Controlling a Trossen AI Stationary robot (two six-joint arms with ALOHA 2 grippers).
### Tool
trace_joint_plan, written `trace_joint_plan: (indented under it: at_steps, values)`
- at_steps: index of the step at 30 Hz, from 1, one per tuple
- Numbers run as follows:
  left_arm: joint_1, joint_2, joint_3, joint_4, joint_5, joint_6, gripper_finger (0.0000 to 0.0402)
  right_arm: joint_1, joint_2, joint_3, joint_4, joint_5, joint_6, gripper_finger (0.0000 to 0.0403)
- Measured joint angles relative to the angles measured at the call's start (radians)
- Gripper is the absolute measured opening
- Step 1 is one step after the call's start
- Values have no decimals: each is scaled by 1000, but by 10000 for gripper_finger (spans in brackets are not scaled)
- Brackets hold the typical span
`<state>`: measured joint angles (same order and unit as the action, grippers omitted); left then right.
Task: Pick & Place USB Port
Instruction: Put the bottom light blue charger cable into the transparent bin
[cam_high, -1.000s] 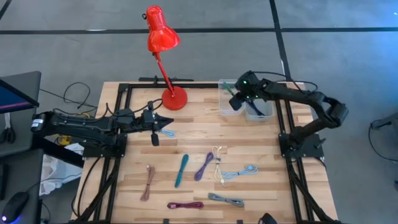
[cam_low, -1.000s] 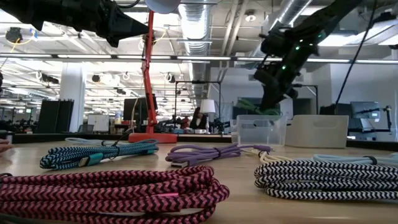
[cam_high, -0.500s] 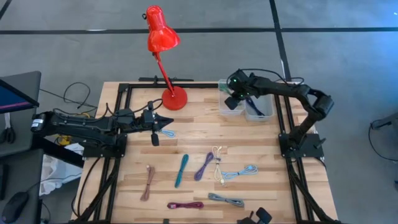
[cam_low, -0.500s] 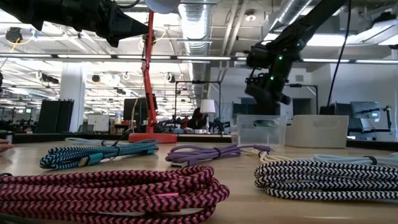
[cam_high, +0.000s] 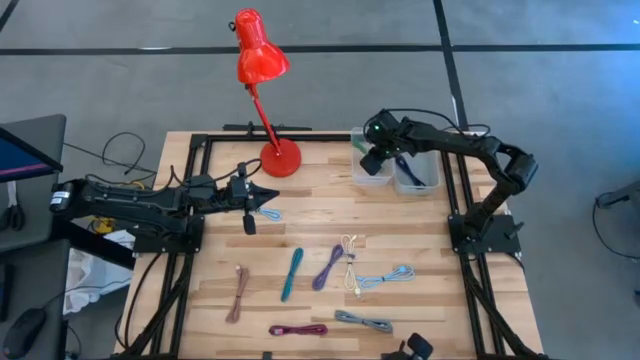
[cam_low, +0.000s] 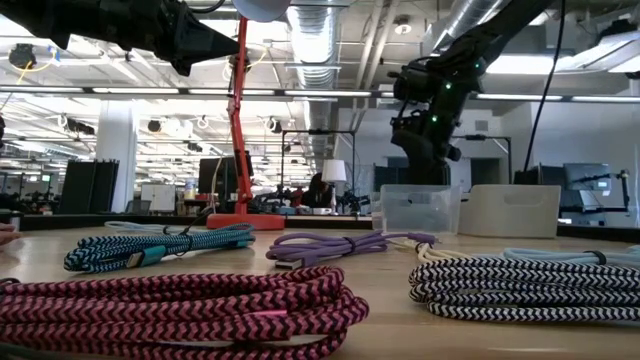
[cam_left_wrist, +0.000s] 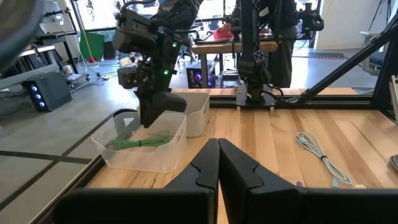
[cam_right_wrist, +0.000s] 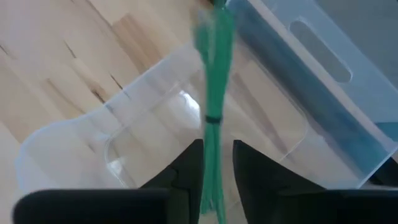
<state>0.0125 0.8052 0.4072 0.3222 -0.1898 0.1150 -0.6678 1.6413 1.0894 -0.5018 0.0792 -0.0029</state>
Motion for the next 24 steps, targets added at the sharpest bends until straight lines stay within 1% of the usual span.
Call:
trace_joint_plan:
  at_steps: [3,6,10,12,17,24]
  values:
    - [0,0,0,0,0,0,6,1,0,7,0,0,-10,90]
    - [0,0,0,0,0,0,6,15,-24,11,-33,-8,-68,91]
    - [0,0,0,0,0,0,6,69,-79,11,-107,-76,-190,88]
    - [0,0,0,0,0,0,6,110,-107,11,-140,-88,-232,84]
    - [0,0,0,0,0,0,6,235,-157,11,-203,-82,-281,76]
    - [0,0,0,0,0,0,6,422,-197,3,-222,-83,-296,75]
